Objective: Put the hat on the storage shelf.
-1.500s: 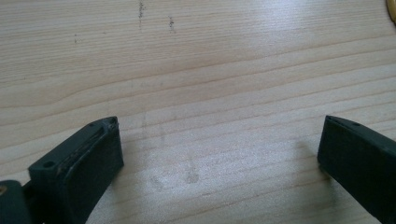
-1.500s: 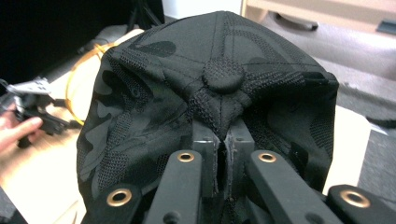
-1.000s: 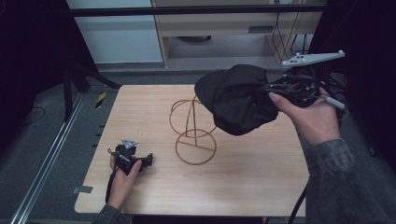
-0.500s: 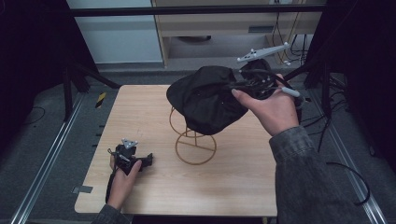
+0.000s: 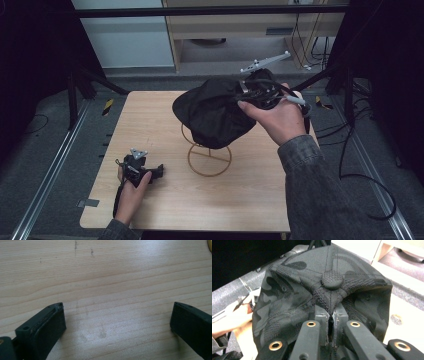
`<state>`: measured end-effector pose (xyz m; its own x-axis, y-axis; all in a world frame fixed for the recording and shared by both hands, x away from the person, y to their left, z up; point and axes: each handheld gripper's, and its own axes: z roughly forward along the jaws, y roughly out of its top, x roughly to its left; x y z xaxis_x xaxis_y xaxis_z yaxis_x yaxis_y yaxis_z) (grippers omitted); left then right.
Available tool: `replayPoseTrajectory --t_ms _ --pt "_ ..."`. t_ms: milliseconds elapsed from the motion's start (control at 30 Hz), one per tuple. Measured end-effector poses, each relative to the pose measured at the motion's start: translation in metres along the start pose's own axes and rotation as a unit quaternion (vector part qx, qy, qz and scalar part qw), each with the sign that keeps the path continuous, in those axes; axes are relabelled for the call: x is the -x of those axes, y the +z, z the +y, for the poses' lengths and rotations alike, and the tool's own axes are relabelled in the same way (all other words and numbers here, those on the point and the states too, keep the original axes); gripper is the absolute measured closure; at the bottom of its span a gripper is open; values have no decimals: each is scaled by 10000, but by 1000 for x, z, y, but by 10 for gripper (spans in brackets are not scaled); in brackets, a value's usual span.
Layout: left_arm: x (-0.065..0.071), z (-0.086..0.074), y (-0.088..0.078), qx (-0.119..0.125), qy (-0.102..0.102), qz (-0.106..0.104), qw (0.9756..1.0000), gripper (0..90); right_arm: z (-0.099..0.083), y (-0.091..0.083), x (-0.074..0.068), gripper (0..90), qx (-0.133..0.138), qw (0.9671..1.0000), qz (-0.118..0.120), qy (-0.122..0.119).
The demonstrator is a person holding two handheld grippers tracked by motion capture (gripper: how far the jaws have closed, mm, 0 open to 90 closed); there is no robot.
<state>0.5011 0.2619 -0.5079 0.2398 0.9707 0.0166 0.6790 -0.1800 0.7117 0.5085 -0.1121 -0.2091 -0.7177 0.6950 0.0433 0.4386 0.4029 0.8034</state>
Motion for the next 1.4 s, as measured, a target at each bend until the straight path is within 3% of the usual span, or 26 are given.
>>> replayPoseTrajectory --t_ms 200,667,1400 --pt "0 0 0 -5 6 -1 10000 0 -13 14 1 858 -157 9998 88 60" --pt "0 0 0 3 -4 1 10000 0 -22 29 -2 851 -261 9995 167 80" --pt "0 0 0 3 -5 0 10000 0 -23 56 -9 836 -452 9989 78 -114"
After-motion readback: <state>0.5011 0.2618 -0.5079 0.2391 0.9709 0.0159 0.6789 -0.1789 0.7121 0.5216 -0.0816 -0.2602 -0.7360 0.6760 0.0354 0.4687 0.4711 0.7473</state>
